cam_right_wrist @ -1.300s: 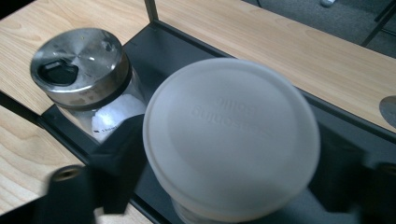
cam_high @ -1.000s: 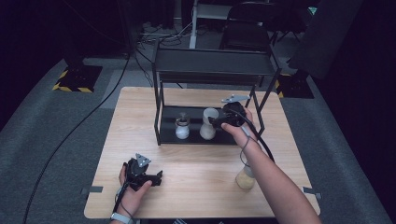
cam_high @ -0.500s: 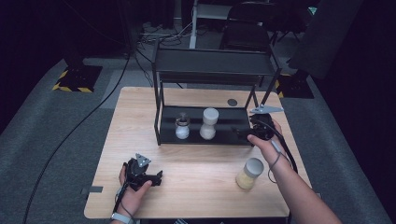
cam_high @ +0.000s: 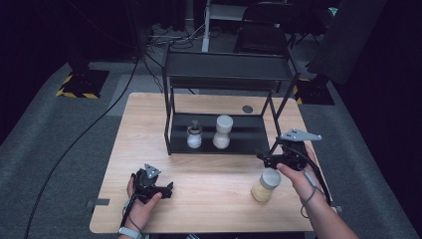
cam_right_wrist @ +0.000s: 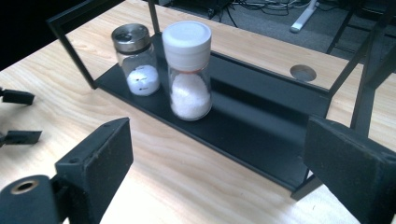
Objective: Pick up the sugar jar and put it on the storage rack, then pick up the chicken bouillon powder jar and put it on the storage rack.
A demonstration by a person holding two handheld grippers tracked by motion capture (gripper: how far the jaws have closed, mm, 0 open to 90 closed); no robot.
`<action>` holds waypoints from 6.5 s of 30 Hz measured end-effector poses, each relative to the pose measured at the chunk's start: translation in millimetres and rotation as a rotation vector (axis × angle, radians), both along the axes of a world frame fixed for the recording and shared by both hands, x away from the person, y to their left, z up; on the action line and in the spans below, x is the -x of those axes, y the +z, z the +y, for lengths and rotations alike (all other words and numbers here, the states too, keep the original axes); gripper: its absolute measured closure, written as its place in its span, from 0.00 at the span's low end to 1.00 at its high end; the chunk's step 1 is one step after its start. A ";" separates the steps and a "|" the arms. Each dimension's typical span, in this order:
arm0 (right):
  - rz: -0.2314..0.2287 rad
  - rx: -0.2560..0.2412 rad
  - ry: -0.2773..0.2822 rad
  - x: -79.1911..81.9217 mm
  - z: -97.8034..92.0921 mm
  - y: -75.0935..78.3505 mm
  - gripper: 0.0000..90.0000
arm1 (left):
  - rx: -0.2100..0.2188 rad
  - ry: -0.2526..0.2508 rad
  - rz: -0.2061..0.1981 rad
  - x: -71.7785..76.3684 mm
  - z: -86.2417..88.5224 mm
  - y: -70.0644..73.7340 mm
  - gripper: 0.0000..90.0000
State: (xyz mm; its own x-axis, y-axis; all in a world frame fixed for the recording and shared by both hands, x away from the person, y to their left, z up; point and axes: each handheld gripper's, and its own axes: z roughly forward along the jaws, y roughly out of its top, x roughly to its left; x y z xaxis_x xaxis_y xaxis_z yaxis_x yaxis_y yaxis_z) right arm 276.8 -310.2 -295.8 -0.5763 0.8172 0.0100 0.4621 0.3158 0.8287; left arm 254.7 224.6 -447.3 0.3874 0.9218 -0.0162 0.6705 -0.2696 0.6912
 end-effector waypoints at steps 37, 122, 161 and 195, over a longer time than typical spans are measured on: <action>0.012 0.017 -0.008 68.9 -21.9 -56.9 0.06 | 0.000 0.004 0.000 0.0 -0.4 0.0 0.00; -0.050 0.032 -0.006 -40.1 -6.1 9.4 0.38 | -0.001 0.004 0.000 0.0 -0.4 0.0 0.00; 0.011 0.075 -0.027 -122.1 33.3 -34.2 0.38 | 0.000 0.004 0.000 0.0 -0.3 0.0 0.00; 0.067 0.102 -0.035 -143.9 42.5 -56.1 0.37 | -0.001 0.002 0.000 0.0 -0.1 0.0 0.00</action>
